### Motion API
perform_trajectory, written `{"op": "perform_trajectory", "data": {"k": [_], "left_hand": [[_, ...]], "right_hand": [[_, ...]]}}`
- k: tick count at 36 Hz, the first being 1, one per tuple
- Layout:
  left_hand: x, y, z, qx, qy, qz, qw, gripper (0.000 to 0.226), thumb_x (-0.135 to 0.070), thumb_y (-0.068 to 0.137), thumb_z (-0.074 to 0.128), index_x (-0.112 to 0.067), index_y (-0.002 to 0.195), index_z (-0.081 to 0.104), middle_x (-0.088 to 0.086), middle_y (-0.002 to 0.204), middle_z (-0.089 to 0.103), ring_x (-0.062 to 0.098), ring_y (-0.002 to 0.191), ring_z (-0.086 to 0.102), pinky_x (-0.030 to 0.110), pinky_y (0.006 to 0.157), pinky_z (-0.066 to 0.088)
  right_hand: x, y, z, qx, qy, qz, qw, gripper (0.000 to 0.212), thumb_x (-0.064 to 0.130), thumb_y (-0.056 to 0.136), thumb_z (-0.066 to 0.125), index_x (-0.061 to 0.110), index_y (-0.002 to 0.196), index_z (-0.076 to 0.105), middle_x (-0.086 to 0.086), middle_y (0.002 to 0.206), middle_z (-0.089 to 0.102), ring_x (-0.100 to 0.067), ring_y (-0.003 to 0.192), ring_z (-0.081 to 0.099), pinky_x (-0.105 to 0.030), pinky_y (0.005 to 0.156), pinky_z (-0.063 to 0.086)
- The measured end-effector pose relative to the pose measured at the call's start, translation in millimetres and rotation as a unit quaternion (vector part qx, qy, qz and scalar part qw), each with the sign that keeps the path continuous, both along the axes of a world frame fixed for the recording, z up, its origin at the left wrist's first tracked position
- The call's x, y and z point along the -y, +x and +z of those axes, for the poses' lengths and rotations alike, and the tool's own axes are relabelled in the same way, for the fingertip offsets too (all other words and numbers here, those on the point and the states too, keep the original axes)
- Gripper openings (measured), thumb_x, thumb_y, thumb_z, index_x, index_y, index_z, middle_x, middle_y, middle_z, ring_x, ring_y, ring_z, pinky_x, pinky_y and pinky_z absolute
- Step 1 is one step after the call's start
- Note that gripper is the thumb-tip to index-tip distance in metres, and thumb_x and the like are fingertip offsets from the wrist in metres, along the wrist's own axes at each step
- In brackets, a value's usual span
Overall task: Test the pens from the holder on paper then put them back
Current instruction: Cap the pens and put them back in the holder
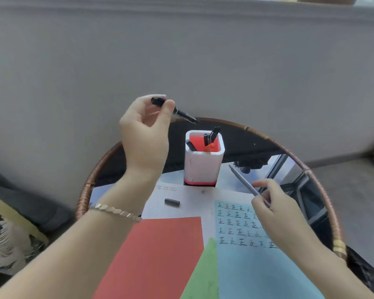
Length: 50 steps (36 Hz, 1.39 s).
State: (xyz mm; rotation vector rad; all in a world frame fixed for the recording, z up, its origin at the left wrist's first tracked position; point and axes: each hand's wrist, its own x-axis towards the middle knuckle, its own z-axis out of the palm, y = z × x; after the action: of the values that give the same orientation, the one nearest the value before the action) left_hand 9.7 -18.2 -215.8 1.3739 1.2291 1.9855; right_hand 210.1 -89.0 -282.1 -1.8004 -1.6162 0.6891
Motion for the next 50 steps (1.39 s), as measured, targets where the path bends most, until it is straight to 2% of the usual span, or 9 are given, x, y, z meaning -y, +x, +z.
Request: {"op": "perform_trajectory", "data": {"k": [7, 13, 18, 26, 29, 34, 39, 44, 50], "left_hand": [[-30.8, 16.3, -21.3, -0.186, -0.107, -0.018, 0.977, 0.004, -0.018, 0.08, 0.068, -0.017, 0.084, 0.067, -0.013, 0.074, 0.064, 0.001, 0.072, 0.061, 0.003, 0.062, 0.042], [-25.4, 11.1, -31.5, -0.281, -0.149, -0.03, 0.948, 0.041, -0.022, 0.08, 0.069, -0.017, 0.12, 0.058, -0.002, 0.105, 0.064, 0.011, 0.1, 0.057, 0.022, 0.082, 0.042], [3.9, -3.2, -56.4, -0.317, -0.106, 0.011, 0.943, 0.024, -0.014, 0.082, 0.066, -0.016, 0.104, 0.058, -0.003, 0.096, 0.059, 0.012, 0.089, 0.053, 0.013, 0.073, 0.04], [17.7, -34.4, -114.5, -0.526, -0.252, -0.126, 0.802, 0.017, -0.025, 0.086, 0.061, -0.023, 0.101, 0.069, -0.01, 0.102, 0.051, 0.022, 0.104, 0.041, 0.036, 0.093, 0.037], [21.0, -38.0, -118.8, -0.507, -0.245, -0.135, 0.816, 0.01, -0.019, 0.081, 0.066, -0.023, 0.088, 0.072, -0.008, 0.095, 0.054, 0.022, 0.098, 0.044, 0.04, 0.087, 0.04], [29.7, -33.8, -115.3, -0.474, -0.214, -0.118, 0.846, 0.008, -0.015, 0.087, 0.06, -0.022, 0.085, 0.065, -0.009, 0.093, 0.053, 0.015, 0.099, 0.041, 0.023, 0.083, 0.034], [53.3, -19.9, -88.7, -0.204, -0.288, -0.164, 0.921, 0.01, -0.013, 0.088, 0.058, -0.021, 0.085, 0.063, -0.009, 0.083, 0.065, -0.004, 0.07, 0.058, 0.008, 0.064, 0.041], [75.1, -7.1, -77.4, -0.032, -0.321, -0.199, 0.925, 0.013, -0.008, 0.086, 0.059, -0.019, 0.084, 0.067, -0.006, 0.073, 0.069, 0.001, 0.059, 0.058, 0.012, 0.055, 0.046], [88.5, 0.3, -79.5, 0.01, -0.33, -0.219, 0.918, 0.014, -0.008, 0.085, 0.06, -0.018, 0.083, 0.069, -0.012, 0.061, 0.065, 0.0, 0.055, 0.055, 0.012, 0.054, 0.044]], "right_hand": [[9.5, 15.5, -1.4, -0.009, 0.033, 0.008, 0.999, 0.013, 0.016, 0.089, 0.049, 0.028, 0.092, 0.053, -0.007, 0.065, 0.055, -0.005, 0.045, 0.039, -0.016, 0.045, 0.035], [12.7, 14.3, -5.8, -0.011, 0.039, 0.034, 0.999, 0.015, 0.018, 0.087, 0.053, 0.032, 0.084, 0.055, 0.008, 0.054, 0.051, -0.004, 0.045, 0.043, -0.015, 0.044, 0.036], [16.4, 13.5, -10.1, -0.013, 0.045, 0.045, 0.998, 0.017, 0.016, 0.085, 0.056, 0.033, 0.082, 0.059, 0.003, 0.056, 0.051, -0.004, 0.048, 0.044, -0.016, 0.048, 0.036], [17.3, 8.1, -18.1, 0.006, 0.04, 0.068, 0.997, 0.02, 0.018, 0.084, 0.057, 0.037, 0.079, 0.057, 0.009, 0.076, 0.057, -0.006, 0.059, 0.05, -0.019, 0.056, 0.038], [16.9, 6.0, -21.2, 0.018, 0.037, 0.072, 0.997, 0.019, 0.019, 0.083, 0.057, 0.037, 0.08, 0.057, 0.014, 0.081, 0.057, -0.009, 0.068, 0.052, -0.022, 0.058, 0.04], [19.1, 5.1, -22.2, 0.022, 0.044, 0.079, 0.996, 0.02, 0.018, 0.084, 0.058, 0.037, 0.081, 0.058, 0.014, 0.082, 0.058, -0.012, 0.067, 0.053, -0.023, 0.057, 0.042], [25.6, 6.9, -16.9, -0.022, 0.09, 0.092, 0.991, 0.018, 0.02, 0.086, 0.058, 0.037, 0.081, 0.062, 0.019, 0.081, 0.062, -0.007, 0.071, 0.056, -0.012, 0.056, 0.04], [30.6, 11.8, -19.5, -0.059, 0.12, 0.112, 0.985, 0.014, 0.041, 0.075, 0.055, 0.048, 0.083, 0.063, 0.025, 0.08, 0.066, -0.002, 0.073, 0.062, -0.007, 0.063, 0.044], [34.1, 17.7, -29.3, -0.058, 0.14, 0.137, 0.979, 0.025, 0.053, 0.075, 0.053, 0.045, 0.097, 0.064, 0.025, 0.091, 0.068, 0.001, 0.084, 0.063, -0.005, 0.072, 0.044]]}}
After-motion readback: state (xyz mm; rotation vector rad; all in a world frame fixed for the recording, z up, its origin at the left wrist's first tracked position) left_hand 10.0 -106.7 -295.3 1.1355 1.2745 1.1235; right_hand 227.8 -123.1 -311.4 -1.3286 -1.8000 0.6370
